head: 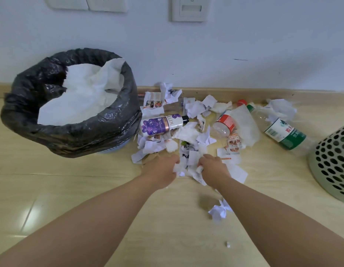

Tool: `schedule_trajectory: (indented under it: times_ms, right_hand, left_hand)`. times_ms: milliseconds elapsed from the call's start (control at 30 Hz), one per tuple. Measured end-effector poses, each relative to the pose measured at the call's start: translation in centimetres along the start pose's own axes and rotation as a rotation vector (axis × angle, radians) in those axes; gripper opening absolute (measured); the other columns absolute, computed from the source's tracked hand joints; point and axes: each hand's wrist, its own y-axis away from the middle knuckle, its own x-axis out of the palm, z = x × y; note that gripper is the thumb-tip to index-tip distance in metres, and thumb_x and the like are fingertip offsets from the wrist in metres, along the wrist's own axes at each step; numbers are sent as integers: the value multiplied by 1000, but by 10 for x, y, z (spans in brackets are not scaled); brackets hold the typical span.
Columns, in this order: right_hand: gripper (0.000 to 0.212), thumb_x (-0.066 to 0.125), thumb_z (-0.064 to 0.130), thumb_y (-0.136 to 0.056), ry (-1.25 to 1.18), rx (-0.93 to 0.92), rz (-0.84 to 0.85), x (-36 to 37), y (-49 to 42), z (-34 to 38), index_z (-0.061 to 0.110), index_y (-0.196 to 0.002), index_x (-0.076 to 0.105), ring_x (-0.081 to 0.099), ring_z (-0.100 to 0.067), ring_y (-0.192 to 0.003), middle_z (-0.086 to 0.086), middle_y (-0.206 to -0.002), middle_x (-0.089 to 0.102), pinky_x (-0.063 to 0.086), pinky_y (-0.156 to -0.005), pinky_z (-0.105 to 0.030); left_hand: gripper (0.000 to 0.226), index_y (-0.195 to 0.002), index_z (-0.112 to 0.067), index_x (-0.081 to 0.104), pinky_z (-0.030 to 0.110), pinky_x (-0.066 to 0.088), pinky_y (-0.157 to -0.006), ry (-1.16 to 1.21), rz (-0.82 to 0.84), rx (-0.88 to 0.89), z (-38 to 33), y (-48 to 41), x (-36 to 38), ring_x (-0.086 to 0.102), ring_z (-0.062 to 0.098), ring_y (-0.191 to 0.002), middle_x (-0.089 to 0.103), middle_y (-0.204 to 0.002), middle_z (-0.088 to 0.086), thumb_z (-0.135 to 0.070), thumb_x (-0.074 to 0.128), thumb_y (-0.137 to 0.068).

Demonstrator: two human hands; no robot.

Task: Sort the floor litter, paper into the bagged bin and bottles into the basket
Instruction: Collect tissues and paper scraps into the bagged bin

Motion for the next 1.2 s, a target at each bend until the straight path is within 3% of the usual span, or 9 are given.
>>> schedule_trajectory:
  times_ms: [167,333,400,500,667,767,867,1000,1200]
  right_hand:
    - [35,42,-3,-84,-119,20,-268,-2,1,-12,11,-110,61,53,-29,-100,-11,-105,63,44,-79,-33]
    - [28,43,0,-85,-497,116,-390,-35,7,-19,9,-105,61,54,-26,-85,-8,-95,63,38,-69,-28]
    - [24,44,3,-87,-771,176,-410,-49,10,-14,14,-106,54,51,-21,-78,-1,-97,56,40,-68,-28]
    - [20,49,6,-88,-1169,211,-342,-63,13,-1,19,-103,50,50,-14,-69,3,-95,50,42,-61,-27]
    - [17,55,4,-87,-1416,114,-5,-74,24,26,20,-92,59,54,-18,-72,-4,-83,57,44,-63,-30]
    - [19,55,2,-87,-1420,49,7,-77,31,37,20,-85,61,56,-16,-69,-1,-74,59,45,-63,-27]
    - [17,57,3,-85,-1330,63,-70,-78,37,42,17,-92,62,57,-12,-68,0,-76,60,47,-59,-21]
    - [21,58,9,-85,-1197,64,-92,-78,42,42,19,-102,64,56,-7,-70,3,-82,61,45,-52,-15]
    - [23,60,5,-86,-1219,64,-69,-75,46,41,19,-103,61,52,-9,-70,-1,-93,54,43,-54,-19]
  left_hand:
    - [32,-125,-24,47,27,40,-71,93,5,-43,9,-4,2,54,23,-105,57,-122,0,-24,49,-93]
    - [27,-120,-23,50,25,34,-56,412,-62,-232,10,-17,-12,50,14,-73,58,-100,1,-25,49,-93]
    - [27,-118,-21,51,24,36,-57,588,-127,-300,7,-23,-19,49,15,-75,54,-101,2,-24,52,-92]
    - [24,-115,-18,55,28,42,-64,905,-206,-418,1,-29,-28,51,18,-75,57,-95,4,-25,53,-92]
    - [24,-118,-14,53,27,40,-74,1156,-182,-565,-16,-26,-38,50,22,-88,53,-100,5,-23,48,-96]
    - [44,-130,-19,46,31,44,-80,1249,-56,-601,-28,-19,-37,54,25,-97,56,-113,5,-38,50,-91]
    - [36,-114,-21,55,36,51,-81,1382,62,-590,-40,-13,-39,61,20,-87,65,-103,3,-48,49,-91]
    - [19,-100,-21,58,30,52,-68,1464,144,-514,-50,-7,-43,62,15,-74,66,-87,0,-39,52,-94]
    - [10,-100,-18,53,19,39,-41,1401,-5,-484,-43,-4,-47,54,13,-61,58,-81,2,-14,57,-93]
